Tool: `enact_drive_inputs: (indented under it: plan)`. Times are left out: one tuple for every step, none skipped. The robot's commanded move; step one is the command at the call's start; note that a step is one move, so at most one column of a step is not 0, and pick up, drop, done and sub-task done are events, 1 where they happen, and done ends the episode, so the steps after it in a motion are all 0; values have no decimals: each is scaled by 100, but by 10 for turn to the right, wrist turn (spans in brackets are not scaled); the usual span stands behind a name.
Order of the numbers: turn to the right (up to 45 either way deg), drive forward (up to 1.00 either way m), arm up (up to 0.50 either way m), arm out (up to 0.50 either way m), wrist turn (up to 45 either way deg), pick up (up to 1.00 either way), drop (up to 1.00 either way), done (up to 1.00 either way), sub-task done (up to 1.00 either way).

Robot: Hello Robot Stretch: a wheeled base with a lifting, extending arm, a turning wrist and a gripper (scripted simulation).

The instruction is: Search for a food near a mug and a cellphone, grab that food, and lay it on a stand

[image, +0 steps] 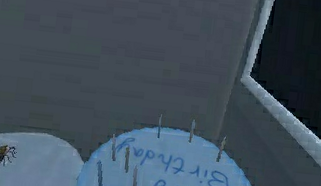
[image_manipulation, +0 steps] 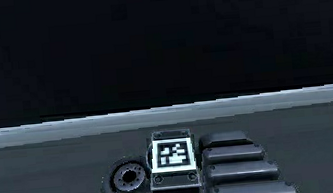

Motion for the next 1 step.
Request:
enact_drive_inputs:
  plan:
    - [90,0,0,0,0,0,0,0,0]
